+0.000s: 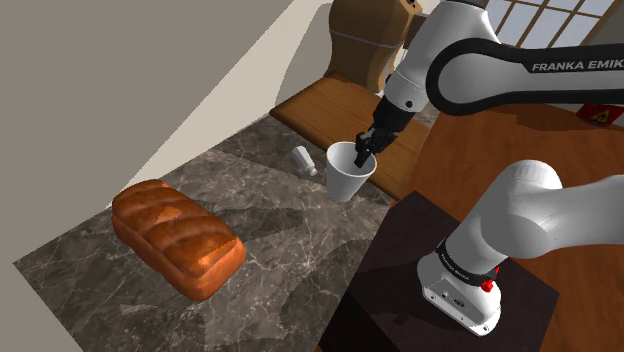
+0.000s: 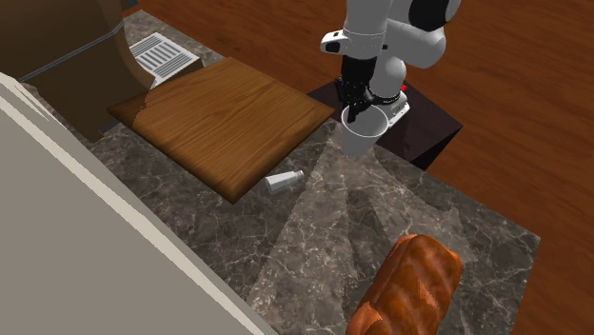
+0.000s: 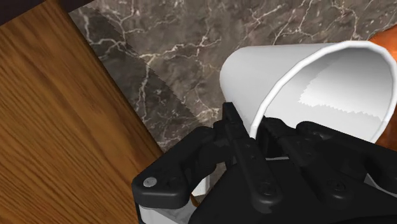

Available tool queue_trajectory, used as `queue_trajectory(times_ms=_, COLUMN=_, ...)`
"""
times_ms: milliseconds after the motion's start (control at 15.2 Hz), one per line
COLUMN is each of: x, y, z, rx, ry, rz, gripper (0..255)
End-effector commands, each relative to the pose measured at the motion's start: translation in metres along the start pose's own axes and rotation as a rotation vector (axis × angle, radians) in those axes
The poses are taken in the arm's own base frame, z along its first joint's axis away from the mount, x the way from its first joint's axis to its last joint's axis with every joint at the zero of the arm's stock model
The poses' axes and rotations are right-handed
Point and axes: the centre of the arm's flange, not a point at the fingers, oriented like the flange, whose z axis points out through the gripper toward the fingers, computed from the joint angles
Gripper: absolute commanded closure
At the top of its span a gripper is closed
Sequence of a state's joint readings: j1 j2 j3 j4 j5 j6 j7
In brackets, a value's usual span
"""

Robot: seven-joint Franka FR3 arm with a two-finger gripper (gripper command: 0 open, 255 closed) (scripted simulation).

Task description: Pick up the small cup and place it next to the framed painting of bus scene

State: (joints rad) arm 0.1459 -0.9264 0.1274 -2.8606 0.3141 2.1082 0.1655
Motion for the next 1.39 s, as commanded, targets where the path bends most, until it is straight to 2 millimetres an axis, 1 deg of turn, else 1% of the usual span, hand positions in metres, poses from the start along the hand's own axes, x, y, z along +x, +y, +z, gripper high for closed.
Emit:
queue_trajectory(times_ms=0, x=-0.001, y=0.003, z=0.011, rx=0.0, ry=0.001, rz=0.0, gripper=255)
queue_trajectory(times_ms=792, x=-0.009, y=0.016, z=0.071, rx=0.0, ry=0.001, rz=0.0, gripper=255)
queue_trajectory(times_ms=1254, x=-0.009, y=0.016, z=0.071, rx=0.0, ry=0.001, rz=0.0, gripper=255)
queue_trajectory(times_ms=1320, x=-0.009, y=0.016, z=0.071, rx=0.0, ry=0.001, rz=0.0, gripper=0)
